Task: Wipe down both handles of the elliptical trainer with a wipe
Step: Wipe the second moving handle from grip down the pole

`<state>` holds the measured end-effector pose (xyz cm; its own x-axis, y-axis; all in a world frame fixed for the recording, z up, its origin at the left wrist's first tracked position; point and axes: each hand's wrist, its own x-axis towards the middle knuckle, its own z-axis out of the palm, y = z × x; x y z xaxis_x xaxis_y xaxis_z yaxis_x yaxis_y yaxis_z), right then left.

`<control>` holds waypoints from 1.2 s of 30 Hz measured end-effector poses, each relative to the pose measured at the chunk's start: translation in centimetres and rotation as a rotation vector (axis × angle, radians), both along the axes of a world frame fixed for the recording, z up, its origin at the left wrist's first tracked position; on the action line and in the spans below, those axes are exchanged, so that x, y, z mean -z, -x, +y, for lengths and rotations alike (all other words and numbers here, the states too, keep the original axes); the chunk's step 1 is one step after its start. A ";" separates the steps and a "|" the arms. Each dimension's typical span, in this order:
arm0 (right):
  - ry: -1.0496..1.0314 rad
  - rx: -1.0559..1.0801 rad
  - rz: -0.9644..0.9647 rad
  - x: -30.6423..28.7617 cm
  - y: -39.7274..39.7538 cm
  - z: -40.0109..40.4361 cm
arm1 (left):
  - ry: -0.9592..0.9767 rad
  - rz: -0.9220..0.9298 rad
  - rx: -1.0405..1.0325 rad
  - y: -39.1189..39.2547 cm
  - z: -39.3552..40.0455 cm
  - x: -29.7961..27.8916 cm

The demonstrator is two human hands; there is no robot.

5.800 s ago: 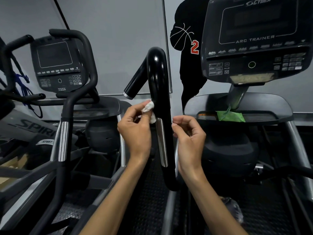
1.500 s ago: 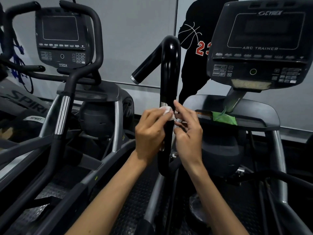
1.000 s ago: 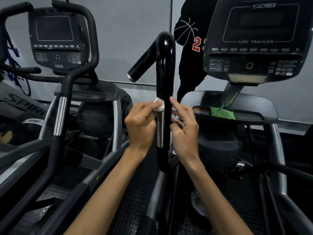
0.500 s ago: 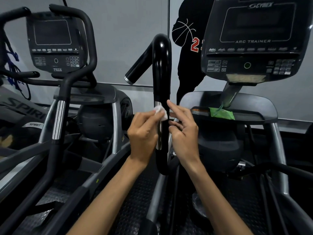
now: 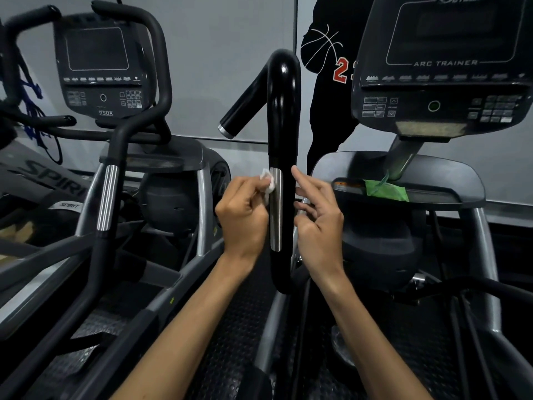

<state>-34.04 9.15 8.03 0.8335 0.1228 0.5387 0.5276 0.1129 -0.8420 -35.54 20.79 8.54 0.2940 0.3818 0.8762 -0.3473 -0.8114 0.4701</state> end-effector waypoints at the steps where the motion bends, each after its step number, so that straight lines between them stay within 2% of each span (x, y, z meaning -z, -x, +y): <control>1: 0.000 0.004 -0.003 0.1 0.0 0.0 | 0.019 -0.008 -0.007 -0.2 -0.3 -0.2; 5: 0.013 0.000 -0.010 0.2 0.0 -0.1 | -0.127 0.000 0.008 0.8 -0.9 1.7; 10: 0.002 0.022 -0.002 0.2 0.1 0.3 | -0.081 -0.008 -0.018 0.0 -0.6 -0.2; 14: 0.013 0.030 -0.001 0.2 0.5 0.2 | -0.141 0.011 -0.020 0.7 -1.8 0.9; 20: 0.026 0.014 -0.014 0.3 0.4 0.1 | 0.034 -0.031 0.001 0.1 -1.4 -1.7; 25: 0.022 -0.005 0.000 0.3 0.2 -0.1 | -0.164 0.046 -0.003 1.5 -1.8 1.5; 29: 0.036 -0.012 0.000 0.3 0.2 -0.1 | 0.056 0.036 -0.003 0.5 -0.4 0.0; 31: 0.032 -0.023 0.003 0.3 0.2 -0.1 | 0.098 0.008 0.002 0.1 -0.7 -0.5; 34: 0.029 -0.028 0.004 0.3 0.1 -0.3 | -0.055 0.014 0.022 1.1 -1.5 1.2; 36: 0.029 -0.022 0.004 0.4 0.1 -0.2 | -0.089 0.036 0.030 1.5 -1.0 1.8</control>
<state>-34.10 8.94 7.64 0.8328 0.1563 0.5311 0.5216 0.1003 -0.8473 -37.02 19.84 6.69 0.3358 0.2937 0.8949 -0.3565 -0.8398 0.4094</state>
